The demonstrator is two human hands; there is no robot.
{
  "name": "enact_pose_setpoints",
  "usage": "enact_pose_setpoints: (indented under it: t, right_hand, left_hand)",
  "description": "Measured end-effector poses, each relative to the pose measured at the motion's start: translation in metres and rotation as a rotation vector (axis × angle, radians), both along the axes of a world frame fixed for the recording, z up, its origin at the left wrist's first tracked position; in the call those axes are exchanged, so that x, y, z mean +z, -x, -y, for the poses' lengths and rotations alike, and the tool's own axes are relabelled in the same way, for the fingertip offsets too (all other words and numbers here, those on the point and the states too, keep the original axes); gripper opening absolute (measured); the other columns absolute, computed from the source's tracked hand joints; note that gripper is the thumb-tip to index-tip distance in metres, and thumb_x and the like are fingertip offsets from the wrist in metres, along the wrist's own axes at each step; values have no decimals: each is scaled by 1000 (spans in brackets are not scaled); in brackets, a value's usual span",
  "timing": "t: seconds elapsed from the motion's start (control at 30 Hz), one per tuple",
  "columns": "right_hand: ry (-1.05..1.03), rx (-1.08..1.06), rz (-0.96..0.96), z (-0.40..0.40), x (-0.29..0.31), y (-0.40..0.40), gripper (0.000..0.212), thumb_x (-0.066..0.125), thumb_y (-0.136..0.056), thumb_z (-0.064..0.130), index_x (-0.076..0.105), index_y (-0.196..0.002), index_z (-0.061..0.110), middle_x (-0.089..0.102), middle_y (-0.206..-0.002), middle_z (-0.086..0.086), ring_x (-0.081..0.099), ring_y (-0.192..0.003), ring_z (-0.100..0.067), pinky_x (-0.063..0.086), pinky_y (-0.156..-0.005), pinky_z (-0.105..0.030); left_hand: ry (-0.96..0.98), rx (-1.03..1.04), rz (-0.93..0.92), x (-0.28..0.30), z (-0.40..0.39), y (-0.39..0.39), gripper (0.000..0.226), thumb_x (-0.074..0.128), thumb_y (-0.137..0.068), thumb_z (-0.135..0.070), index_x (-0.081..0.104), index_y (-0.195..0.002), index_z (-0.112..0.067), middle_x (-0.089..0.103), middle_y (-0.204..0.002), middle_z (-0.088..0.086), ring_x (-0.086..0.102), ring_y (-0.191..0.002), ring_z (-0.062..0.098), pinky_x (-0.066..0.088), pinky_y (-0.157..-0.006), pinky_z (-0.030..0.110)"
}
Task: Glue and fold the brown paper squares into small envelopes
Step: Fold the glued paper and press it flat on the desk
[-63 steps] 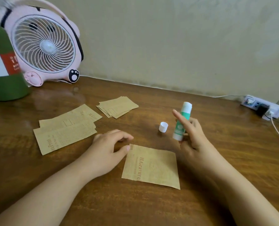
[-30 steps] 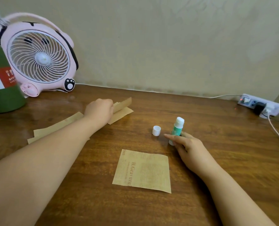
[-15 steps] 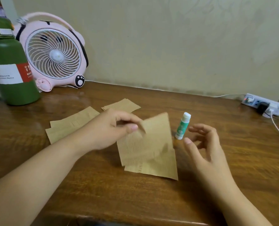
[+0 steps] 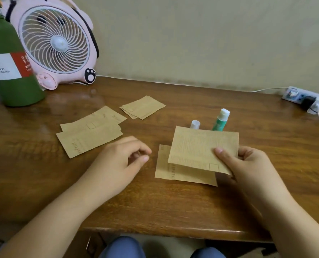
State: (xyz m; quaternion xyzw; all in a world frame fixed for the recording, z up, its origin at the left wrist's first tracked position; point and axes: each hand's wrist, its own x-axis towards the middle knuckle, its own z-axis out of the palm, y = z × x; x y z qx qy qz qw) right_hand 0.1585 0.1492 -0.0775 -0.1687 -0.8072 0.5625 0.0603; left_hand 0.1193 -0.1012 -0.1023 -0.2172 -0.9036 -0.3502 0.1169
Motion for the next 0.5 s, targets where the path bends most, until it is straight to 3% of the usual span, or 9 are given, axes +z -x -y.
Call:
enact_pose_setpoints:
  t: [0.03,0.1,0.17,0.3,0.5]
  right_hand:
    - [-28,2,6,3,-4,4,20,65,-80,42,65,-92,26,72,-70,10,71,-70,-16,60,-65,-34]
    - [-92,13,-6,9,-11,10,20,65,-80,44,66,-90,26,71,-65,7,63,-50,-9,52,-48,-21]
    - [-150,26,-20,13,-16,14,20,66,-81,44,66,-86,24,71,-63,0,53,-40,-6,43,-41,-17]
    - [-211,55,-32,16,-23,17,15,66,-81,42,63,-78,28,71,-63,5,61,-45,-8,46,-41,-15]
    - [-220,58,-29,16,-24,19,14,66,-80,41,61,-73,30,70,-64,14,67,-61,-9,53,-51,-23]
  left_hand:
    - [34,-29,-11,-6,2,-2,16,62,-88,-20,68,-98,-31,56,-93,-25,50,-97,-7,38,-77,2]
    - [72,-76,-28,-17,5,-4,17,63,-87,-20,68,-100,-30,56,-97,-25,50,-101,-7,37,-81,3]
    - [92,-105,-54,-25,6,-6,15,60,-89,-24,69,-101,-27,58,-99,-23,51,-99,-6,39,-80,5]
    - [133,-165,-99,-31,7,-7,31,44,-88,-33,70,-98,-20,61,-96,-16,50,-95,-4,42,-80,12]
    - [153,-174,-126,-32,7,-6,31,45,-86,-29,72,-94,-19,62,-94,-14,51,-93,-1,41,-86,21]
